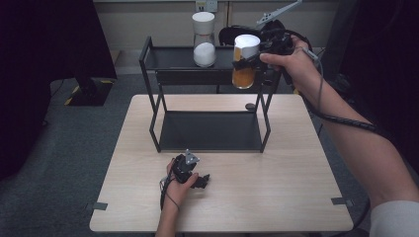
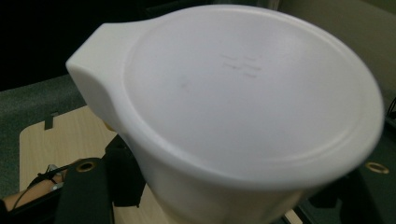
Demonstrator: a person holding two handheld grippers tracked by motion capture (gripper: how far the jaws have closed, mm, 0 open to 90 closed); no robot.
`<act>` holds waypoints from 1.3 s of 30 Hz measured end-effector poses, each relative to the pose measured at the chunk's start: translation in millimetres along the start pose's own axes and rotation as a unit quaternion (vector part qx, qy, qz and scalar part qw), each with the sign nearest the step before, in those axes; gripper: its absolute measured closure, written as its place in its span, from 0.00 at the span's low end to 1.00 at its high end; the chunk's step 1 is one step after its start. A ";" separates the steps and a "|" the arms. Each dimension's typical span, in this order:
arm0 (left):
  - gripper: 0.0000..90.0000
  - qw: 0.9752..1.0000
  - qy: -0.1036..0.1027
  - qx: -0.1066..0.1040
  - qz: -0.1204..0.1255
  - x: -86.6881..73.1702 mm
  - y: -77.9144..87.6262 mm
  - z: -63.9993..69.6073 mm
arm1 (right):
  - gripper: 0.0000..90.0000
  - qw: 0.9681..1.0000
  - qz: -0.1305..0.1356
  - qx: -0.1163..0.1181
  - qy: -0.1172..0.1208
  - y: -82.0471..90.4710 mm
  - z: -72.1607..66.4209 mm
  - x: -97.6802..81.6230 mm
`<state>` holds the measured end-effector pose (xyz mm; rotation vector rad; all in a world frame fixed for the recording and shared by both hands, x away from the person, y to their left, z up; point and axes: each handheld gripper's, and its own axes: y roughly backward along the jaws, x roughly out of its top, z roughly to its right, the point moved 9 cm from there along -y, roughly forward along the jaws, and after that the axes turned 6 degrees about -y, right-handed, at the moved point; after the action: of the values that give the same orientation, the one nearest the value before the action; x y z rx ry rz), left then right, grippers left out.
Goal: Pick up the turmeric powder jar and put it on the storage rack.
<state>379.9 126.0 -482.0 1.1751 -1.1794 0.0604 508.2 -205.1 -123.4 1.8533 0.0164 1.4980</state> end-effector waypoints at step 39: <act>0.00 1.000 0.000 0.000 0.000 0.0 0.0 -0.1 | 0.34 0.997 0.015 -0.064 -0.037 -25.7 27.5 61.8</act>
<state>379.9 126.1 -482.1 1.1740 -1.1795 0.0600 562.0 -173.7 -86.7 1.8123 -0.1405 1.4158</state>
